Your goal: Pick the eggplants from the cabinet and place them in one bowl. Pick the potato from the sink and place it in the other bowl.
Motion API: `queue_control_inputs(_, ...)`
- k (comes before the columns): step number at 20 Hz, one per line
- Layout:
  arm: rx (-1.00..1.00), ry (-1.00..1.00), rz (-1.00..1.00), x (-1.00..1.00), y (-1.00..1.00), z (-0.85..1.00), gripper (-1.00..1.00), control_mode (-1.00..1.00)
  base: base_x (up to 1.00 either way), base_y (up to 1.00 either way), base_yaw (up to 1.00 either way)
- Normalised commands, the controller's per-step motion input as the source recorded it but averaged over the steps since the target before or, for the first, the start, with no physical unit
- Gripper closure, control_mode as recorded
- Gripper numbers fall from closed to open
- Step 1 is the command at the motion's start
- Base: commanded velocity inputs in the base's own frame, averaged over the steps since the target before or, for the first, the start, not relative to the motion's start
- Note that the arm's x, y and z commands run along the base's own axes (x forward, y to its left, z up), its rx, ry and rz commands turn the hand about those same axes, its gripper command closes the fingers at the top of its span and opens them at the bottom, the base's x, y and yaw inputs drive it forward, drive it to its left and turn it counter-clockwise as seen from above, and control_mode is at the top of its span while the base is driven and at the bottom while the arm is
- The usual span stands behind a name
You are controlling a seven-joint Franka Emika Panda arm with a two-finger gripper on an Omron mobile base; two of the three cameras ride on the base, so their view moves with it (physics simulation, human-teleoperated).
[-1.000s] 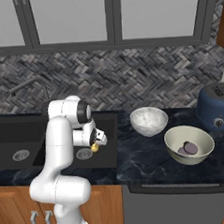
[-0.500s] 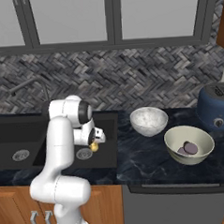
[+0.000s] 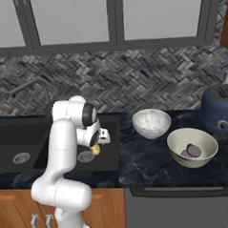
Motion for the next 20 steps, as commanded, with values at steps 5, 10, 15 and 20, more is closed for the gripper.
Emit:
queue_control_inputs(5, 0.00, 0.00, 0.06, -0.01, 0.00, 0.00, -1.00, -1.00, 0.00, 0.00, 0.00)
queue_control_inputs(10, 0.00, 0.00, 0.04, -0.13, 0.06, 0.00, -1.00, -1.00, 0.00, 0.00, 0.00)
queue_control_inputs(15, 0.00, 0.00, 0.06, -0.29, 0.24, 0.06, -1.00, -1.00, 0.00, 0.00, 0.00)
queue_control_inputs(20, 0.00, 0.00, 0.05, -0.02, 0.17, 0.21, -1.00, -1.00, 0.00, 0.00, 0.00)
